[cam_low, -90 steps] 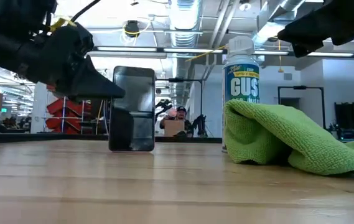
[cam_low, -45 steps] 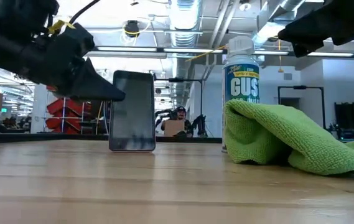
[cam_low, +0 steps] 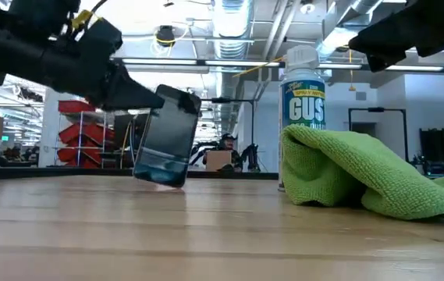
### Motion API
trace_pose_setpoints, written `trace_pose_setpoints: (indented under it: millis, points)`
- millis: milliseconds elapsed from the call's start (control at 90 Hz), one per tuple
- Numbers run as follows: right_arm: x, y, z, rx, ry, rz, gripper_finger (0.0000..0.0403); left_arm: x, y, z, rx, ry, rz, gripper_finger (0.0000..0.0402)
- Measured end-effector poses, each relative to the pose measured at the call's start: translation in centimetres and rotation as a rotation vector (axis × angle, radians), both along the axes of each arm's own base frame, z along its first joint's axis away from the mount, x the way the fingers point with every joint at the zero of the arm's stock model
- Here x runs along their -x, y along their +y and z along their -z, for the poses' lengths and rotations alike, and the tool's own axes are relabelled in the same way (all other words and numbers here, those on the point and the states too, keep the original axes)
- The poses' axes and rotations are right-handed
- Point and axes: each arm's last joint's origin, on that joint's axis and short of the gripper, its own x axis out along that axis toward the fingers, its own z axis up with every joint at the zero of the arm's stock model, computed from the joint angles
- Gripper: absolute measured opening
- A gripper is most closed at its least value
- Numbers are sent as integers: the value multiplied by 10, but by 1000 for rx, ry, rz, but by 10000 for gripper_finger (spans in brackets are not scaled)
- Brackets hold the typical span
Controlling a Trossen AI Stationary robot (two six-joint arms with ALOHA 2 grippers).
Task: Apply microfiber cloth
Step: Wipe the front of the pink phone using the green microfiber cloth
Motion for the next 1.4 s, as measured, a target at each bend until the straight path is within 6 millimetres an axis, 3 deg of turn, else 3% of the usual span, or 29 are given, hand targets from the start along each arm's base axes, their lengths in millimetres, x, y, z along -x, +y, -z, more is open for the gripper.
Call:
trace_pose_setpoints:
  millis: [156, 344, 544, 800, 1189, 1300, 1400]
  points:
    - [0, 0, 0, -3, 0, 1, 72, 1, -1, 3, 45, 31, 43, 9]
    - [0, 0, 0, -6, 1, 1, 72, 2, -2, 5, 153, 20, 25, 24]
    - [0, 0, 0, -6, 0, 1, 72, 2, -6, 4, 84, 25, 67, 38]
    - [0, 0, 0, -6, 1, 2, 72, -6, 1, -5, 64, 6, 70, 4]
    - [0, 0, 0, -10, 0, 3, 72, -2, -22, -5, 183, -1, 217, 0]
    - [0, 0, 0, -11, -2, 3, 72, -6, -30, 3, 266, 22, 237, 0]
    - [0, 0, 0, -11, -3, 3, 72, -15, -34, 24, 270, 113, 190, 0]
